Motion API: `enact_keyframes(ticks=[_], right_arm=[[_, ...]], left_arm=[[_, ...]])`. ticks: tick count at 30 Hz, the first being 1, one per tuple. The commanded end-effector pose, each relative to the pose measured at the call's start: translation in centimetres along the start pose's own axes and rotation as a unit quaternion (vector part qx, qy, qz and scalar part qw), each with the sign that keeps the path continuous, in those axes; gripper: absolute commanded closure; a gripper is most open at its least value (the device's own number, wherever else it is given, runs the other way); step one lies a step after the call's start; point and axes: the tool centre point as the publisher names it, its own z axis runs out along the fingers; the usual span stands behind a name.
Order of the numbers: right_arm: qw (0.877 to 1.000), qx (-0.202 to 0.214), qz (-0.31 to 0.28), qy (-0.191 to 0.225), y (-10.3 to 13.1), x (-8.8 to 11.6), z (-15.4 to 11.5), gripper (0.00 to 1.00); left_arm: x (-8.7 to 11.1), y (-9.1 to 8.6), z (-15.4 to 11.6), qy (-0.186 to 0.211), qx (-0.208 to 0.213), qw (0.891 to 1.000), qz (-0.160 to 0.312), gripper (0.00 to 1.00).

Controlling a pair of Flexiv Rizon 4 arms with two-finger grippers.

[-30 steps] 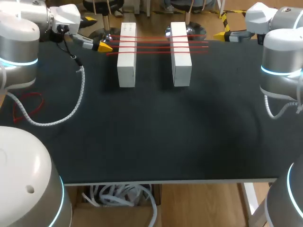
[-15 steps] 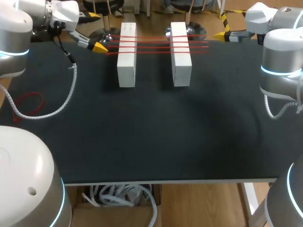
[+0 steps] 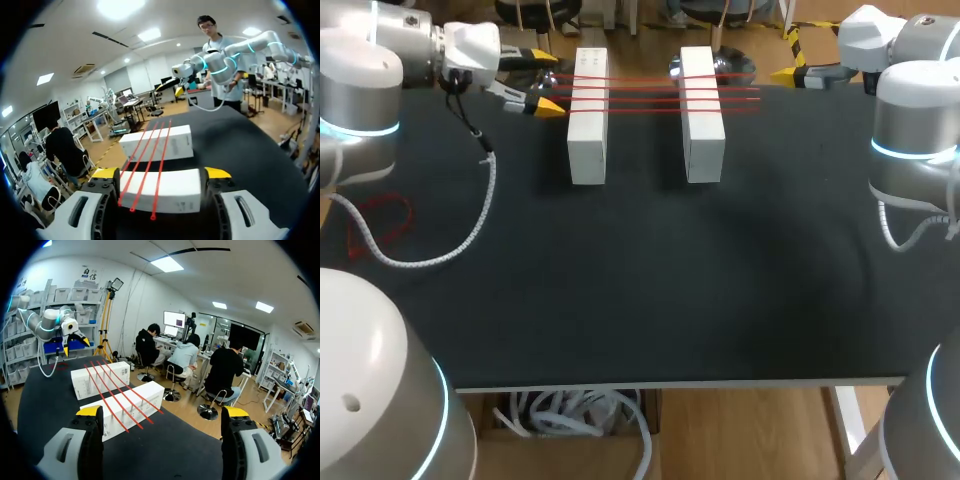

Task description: Grab the tape and strap the tape.

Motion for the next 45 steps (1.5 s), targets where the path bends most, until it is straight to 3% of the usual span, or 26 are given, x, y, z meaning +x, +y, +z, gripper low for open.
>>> enact_keyframes(ticks=[1, 3, 8, 11, 12, 13, 17, 24, 26, 45], right_arm=[[1.000, 0.001, 0.000, 0.001, 0.0, 0.0, -0.1, 0.00], [1.000, 0.001, 0.000, 0.001, 0.0, 0.0, -0.1, 0.00], [1.000, 0.001, 0.000, 0.001, 0.0, 0.0, -0.1, 0.00], [1.000, 0.001, 0.000, 0.001, 0.0, 0.0, -0.1, 0.00], [1.000, 0.001, 0.000, 0.001, 0.0, 0.0, -0.1, 0.00], [1.000, 0.001, 0.000, 0.001, 0.0, 0.0, -0.1, 0.00], [1.000, 0.001, 0.000, 0.001, 0.0, 0.0, -0.1, 0.00], [1.000, 0.001, 0.000, 0.001, 0.0, 0.0, -0.1, 0.00], [1.000, 0.001, 0.000, 0.001, 0.0, 0.0, -0.1, 0.00], [1.000, 0.001, 0.000, 0.001, 0.0, 0.0, -0.1, 0.00]], left_arm=[[0.0, 1.3, 0.6, 0.009, 0.017, 1.000, -0.006, 0.33], [0.1, 1.7, 0.8, 0.019, 0.019, 1.000, -0.010, 0.19], [0.4, 2.8, 1.1, 0.029, 0.032, 0.999, -0.019, 0.33], [0.4, 3.3, 1.1, 0.031, 0.039, 0.999, -0.021, 0.34], [0.4, 3.3, 1.1, 0.035, 0.041, 0.998, -0.021, 0.51], [0.3, 3.5, 1.1, 0.040, 0.042, 0.998, -0.022, 0.59], [0.3, 4.0, 1.0, 0.047, 0.047, 0.997, -0.027, 0.65], [0.5, 4.7, 0.7, 0.062, 0.053, 0.996, -0.035, 0.60], [0.6, 4.9, 0.7, 0.062, 0.056, 0.996, -0.038, 0.65], [0.3, 6.7, -0.1, 0.057, 0.059, 0.996, -0.036, 0.69]])
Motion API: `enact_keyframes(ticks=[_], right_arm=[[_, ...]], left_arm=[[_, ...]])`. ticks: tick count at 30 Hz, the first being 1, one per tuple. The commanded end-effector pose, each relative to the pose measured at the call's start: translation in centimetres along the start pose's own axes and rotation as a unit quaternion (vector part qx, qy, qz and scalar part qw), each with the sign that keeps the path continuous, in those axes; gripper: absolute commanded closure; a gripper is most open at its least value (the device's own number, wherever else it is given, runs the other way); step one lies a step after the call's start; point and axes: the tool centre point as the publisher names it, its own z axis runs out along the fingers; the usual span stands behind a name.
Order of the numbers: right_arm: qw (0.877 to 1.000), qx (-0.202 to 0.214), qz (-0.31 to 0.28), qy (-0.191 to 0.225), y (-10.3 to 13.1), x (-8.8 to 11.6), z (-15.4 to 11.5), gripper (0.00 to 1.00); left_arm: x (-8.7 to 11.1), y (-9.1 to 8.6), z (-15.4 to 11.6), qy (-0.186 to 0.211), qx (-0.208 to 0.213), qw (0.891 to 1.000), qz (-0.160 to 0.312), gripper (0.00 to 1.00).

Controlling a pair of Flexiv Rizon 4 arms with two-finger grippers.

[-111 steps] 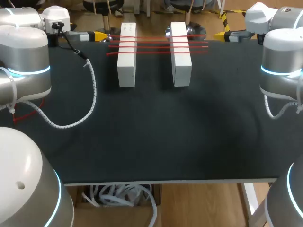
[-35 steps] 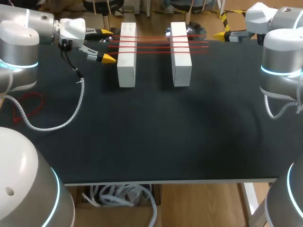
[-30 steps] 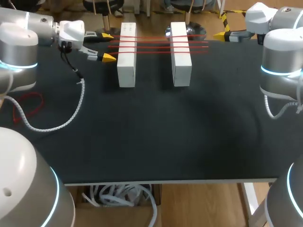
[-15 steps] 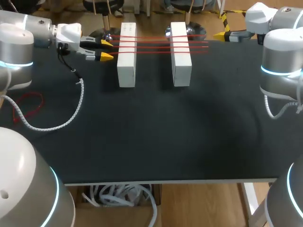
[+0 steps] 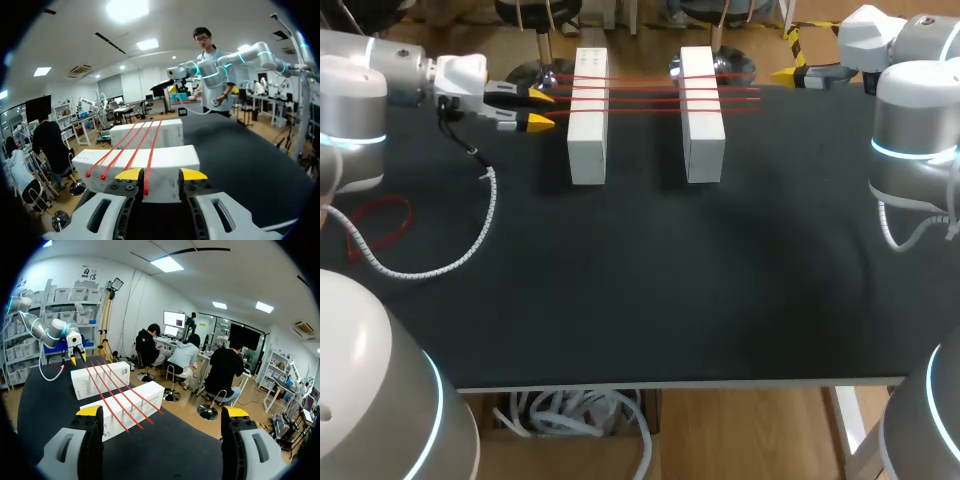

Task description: Grab the tape and strap the tape.

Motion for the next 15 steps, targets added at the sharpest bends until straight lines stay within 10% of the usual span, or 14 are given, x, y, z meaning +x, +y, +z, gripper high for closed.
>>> enact_keyframes(ticks=[1, 15], right_arm=[[1.000, 0.001, 0.000, 0.001, 0.02, -0.01, -0.09, 0.00], [1.000, 0.001, 0.000, 0.001, 0.02, -0.01, -0.09, 0.00]], left_arm=[[-0.23, 0.46, -0.33, 0.003, 0.002, 1.000, 0.001, 0.69], [-1.04, 1.23, -1.32, 0.011, 0.000, 1.000, 0.009, 0.71]])
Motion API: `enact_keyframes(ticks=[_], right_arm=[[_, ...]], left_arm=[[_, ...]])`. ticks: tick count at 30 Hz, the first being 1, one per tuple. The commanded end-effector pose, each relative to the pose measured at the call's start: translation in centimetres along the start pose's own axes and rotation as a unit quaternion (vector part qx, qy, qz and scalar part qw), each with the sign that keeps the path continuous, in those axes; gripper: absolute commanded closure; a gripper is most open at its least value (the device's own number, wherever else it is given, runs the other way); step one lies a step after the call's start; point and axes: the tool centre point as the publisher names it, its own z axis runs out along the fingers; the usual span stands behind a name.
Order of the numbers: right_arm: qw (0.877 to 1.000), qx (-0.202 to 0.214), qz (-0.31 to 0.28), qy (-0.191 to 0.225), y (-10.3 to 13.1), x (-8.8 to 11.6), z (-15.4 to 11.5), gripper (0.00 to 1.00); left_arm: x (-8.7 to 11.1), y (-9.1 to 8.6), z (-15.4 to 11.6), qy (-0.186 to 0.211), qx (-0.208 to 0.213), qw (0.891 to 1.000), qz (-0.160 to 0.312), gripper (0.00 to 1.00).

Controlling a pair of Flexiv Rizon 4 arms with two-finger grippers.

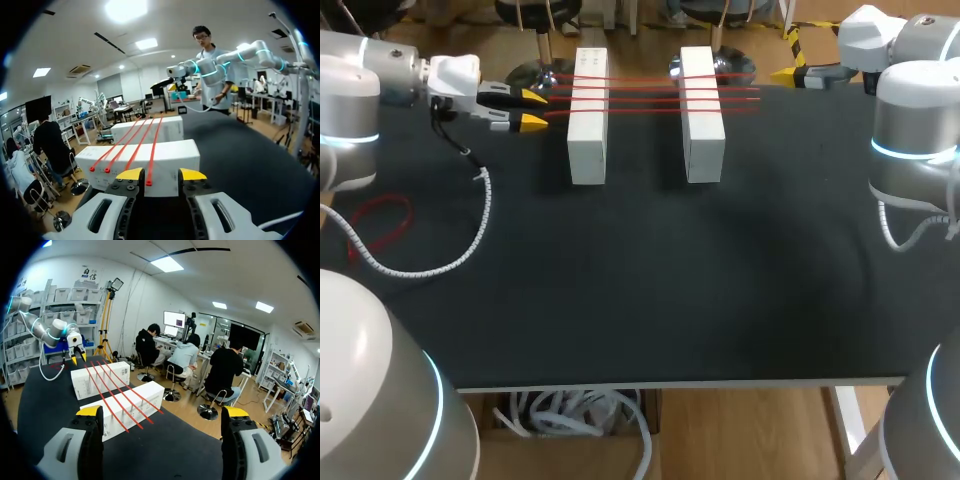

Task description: Grab the tape and strap the tape.

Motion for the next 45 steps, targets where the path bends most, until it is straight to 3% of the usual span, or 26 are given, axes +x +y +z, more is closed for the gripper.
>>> enact_keyframes(ticks=[1, 15, 29, 45], right_arm=[[1.000, 0.001, 0.000, 0.001, 0.0, 0.0, -0.1, 0.00], [1.000, 0.001, 0.000, 0.001, 0.0, 0.0, -0.1, 0.00], [1.000, 0.001, 0.000, 0.001, 0.0, 0.0, -0.1, 0.00], [1.000, 0.001, 0.000, 0.001, 0.0, 0.0, -0.1, 0.00]], left_arm=[[-0.7, 0.5, -0.2, 0.009, 0.004, 1.000, 0.002, 0.72], [-1.4, 1.2, 0.5, 0.016, 0.016, 1.000, 0.008, 0.72], [-1.6, 1.7, 1.1, 0.017, 0.025, 1.000, 0.009, 0.83], [-1.5, 1.8, 1.5, 0.016, 0.030, 0.999, 0.009, 0.84]])
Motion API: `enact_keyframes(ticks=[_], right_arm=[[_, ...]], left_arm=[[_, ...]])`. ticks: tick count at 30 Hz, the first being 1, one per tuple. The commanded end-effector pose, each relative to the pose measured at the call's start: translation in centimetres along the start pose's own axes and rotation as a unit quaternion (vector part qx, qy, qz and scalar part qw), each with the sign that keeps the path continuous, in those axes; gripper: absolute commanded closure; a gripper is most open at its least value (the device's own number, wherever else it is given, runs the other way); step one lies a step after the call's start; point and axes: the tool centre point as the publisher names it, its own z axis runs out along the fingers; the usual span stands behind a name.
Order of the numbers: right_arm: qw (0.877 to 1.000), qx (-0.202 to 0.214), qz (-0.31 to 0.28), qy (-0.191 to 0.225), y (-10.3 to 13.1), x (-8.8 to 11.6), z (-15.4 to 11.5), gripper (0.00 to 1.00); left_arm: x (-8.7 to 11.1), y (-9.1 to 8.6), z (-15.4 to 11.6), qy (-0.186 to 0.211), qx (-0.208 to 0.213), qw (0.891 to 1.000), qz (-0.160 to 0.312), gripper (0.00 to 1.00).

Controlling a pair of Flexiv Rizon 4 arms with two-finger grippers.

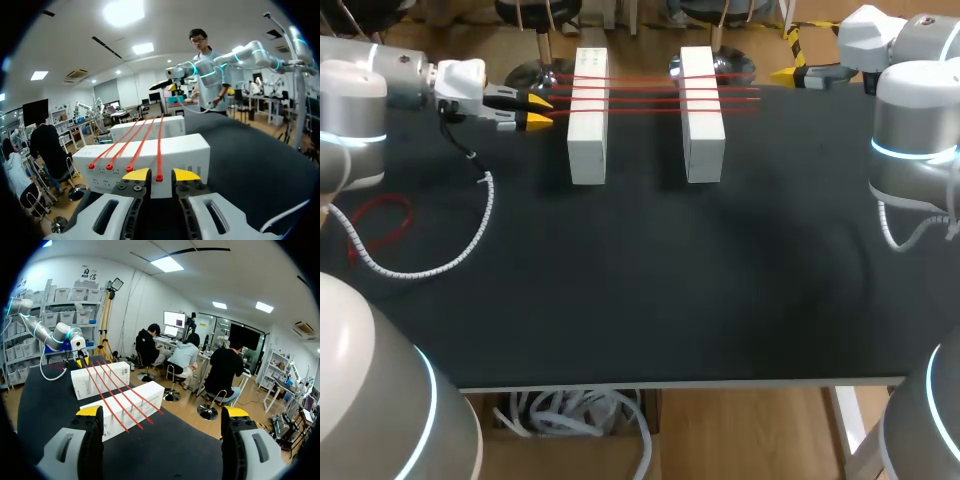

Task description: Grab the tape and strap the tape.

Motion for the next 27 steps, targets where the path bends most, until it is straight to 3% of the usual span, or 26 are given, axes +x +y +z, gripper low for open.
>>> enact_keyframes(ticks=[1, 2, 14, 27], right_arm=[[1.000, 0.001, 0.000, 0.001, 0.0, 0.0, -0.1, 0.00], [1.000, 0.001, 0.000, 0.001, 0.0, 0.0, -0.1, 0.00], [1.000, 0.001, 0.000, 0.001, 0.0, 0.0, -0.1, 0.00], [1.000, 0.001, 0.000, 0.001, 0.0, 0.0, -0.1, 0.00]], left_arm=[[-0.2, 0.3, 0.1, 0.002, 0.003, 1.000, 0.001, 0.85], [-0.2, 0.3, 0.1, 0.002, 0.003, 1.000, 0.001, 1.00], [0.3, -0.7, 0.1, 0.012, 0.009, 1.000, 0.008, 1.00], [1.1, -6.0, 1.4, 0.005, 0.094, 0.995, 0.020, 1.00]])
